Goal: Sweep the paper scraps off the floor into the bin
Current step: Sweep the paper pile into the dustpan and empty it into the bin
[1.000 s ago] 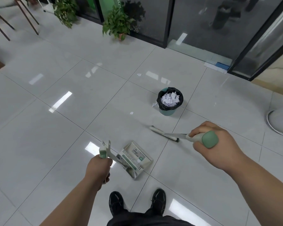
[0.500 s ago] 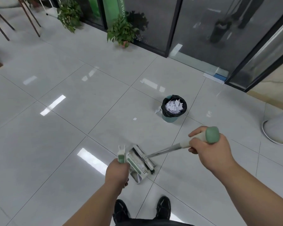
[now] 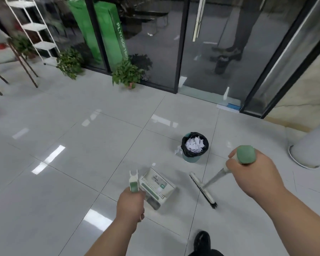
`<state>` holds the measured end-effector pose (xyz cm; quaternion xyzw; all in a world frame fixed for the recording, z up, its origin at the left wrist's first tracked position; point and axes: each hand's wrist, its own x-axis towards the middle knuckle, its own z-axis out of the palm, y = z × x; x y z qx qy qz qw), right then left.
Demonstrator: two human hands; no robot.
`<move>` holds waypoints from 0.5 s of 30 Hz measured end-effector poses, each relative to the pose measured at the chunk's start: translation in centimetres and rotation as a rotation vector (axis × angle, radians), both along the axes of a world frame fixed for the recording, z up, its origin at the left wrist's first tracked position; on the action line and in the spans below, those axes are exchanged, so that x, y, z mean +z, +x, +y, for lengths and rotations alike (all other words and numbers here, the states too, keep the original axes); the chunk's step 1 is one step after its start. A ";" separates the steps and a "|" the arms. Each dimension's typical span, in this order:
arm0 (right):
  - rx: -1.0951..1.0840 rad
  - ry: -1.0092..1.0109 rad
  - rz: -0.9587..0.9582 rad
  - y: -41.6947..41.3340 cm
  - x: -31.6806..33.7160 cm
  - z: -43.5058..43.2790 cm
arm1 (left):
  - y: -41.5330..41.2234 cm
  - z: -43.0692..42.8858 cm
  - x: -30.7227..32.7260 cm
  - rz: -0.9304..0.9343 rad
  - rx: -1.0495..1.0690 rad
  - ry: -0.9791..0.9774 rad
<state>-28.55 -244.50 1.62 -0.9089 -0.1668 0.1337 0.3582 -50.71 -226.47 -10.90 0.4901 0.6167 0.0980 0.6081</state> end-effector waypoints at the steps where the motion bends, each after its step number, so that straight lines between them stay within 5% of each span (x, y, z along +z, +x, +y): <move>1: 0.000 -0.031 -0.012 0.8 -0.2 0.0 | 0.7 0.5 0.8 -0.006 -0.017 0.008; 15: 0.036 -0.192 0.084 18.2 -3.3 4.3 | 15.4 3.3 9.6 0.027 -0.156 0.276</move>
